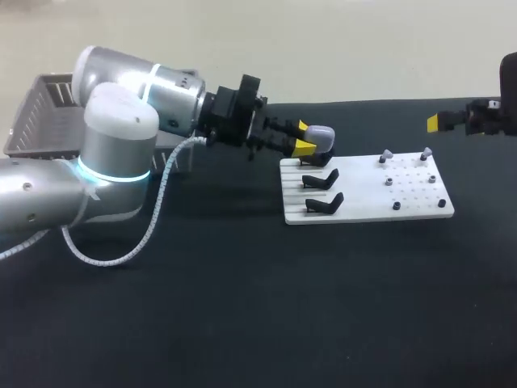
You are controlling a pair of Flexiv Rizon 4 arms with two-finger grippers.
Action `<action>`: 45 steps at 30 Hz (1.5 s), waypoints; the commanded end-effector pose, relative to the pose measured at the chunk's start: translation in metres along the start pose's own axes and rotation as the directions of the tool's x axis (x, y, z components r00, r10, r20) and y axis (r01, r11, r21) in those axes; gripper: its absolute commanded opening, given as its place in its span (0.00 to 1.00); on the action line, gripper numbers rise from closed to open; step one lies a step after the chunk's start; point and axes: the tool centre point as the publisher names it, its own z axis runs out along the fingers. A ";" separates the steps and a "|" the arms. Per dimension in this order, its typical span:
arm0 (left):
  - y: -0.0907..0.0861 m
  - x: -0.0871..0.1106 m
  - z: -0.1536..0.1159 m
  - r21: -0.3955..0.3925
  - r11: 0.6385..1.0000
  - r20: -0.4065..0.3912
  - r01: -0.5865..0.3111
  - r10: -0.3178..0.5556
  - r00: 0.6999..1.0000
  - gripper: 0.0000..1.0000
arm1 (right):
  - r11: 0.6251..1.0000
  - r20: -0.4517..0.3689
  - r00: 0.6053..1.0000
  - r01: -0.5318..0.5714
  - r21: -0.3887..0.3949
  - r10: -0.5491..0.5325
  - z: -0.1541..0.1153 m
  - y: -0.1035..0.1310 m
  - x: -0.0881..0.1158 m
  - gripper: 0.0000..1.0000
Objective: Pick up each earbud case from the left stands, insert the matching earbuds, close the lid, and place the case in the box.
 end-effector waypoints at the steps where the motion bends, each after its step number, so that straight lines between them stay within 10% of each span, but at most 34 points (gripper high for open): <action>1: -0.018 -0.007 -0.004 -0.090 0.996 0.033 -0.012 0.015 0.999 0.00 | 1.000 0.000 1.000 0.001 0.001 -0.001 0.000 0.000 0.000 1.00; 45: -0.033 -0.010 0.011 0.042 0.999 0.128 0.030 -0.035 0.991 0.00 | 1.000 0.000 1.000 0.001 0.001 -0.001 0.000 0.000 0.000 1.00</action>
